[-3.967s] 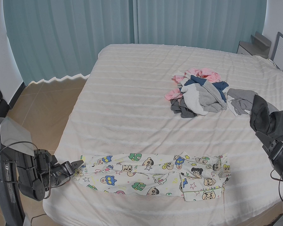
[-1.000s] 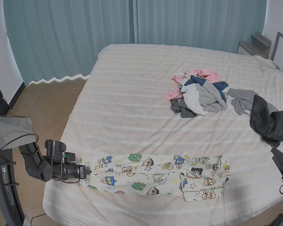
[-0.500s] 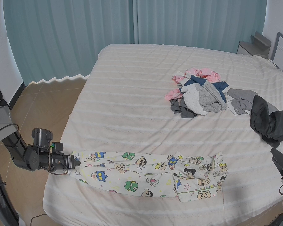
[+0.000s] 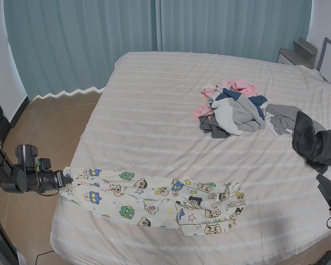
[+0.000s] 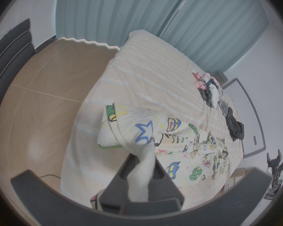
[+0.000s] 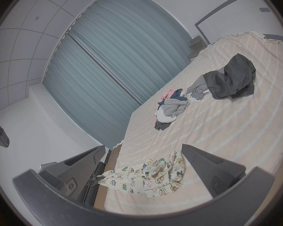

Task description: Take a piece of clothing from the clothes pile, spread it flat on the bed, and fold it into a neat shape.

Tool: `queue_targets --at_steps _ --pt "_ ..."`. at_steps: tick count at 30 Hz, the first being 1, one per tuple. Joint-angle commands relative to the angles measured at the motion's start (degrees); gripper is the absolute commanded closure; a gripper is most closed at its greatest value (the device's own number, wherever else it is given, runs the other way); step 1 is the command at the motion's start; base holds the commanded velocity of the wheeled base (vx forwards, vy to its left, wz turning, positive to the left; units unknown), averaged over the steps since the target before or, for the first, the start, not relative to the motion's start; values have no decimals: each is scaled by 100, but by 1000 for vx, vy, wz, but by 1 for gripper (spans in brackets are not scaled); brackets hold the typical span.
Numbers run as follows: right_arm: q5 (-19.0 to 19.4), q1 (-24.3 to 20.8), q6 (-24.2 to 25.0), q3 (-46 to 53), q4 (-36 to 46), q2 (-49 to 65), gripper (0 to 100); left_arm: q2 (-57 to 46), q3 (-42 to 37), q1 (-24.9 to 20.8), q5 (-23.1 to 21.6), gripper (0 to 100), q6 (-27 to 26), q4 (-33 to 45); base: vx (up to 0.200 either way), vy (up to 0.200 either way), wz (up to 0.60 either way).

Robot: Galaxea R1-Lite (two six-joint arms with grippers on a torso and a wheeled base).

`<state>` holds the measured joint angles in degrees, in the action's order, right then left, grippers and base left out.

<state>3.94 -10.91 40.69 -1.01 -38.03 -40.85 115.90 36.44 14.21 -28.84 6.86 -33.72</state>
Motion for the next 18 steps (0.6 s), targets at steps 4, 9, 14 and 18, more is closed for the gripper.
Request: queue_targets --at_steps 4,9,14,18 --pt "2 1 0 101 -2 -19 0 -41 303 1066 -447 100 -1 181 0 0 0" --pt "2 1 0 101 7 -19 0 -14 716 1488 -623 100 8 577 0 0 0" --pt "2 1 0 101 7 -11 0 -6 1225 1866 -623 100 8 1008 0 0 0" --pt "2 1 0 101 7 -11 0 -67 1401 1936 -614 100 17 1271 0 0 0"
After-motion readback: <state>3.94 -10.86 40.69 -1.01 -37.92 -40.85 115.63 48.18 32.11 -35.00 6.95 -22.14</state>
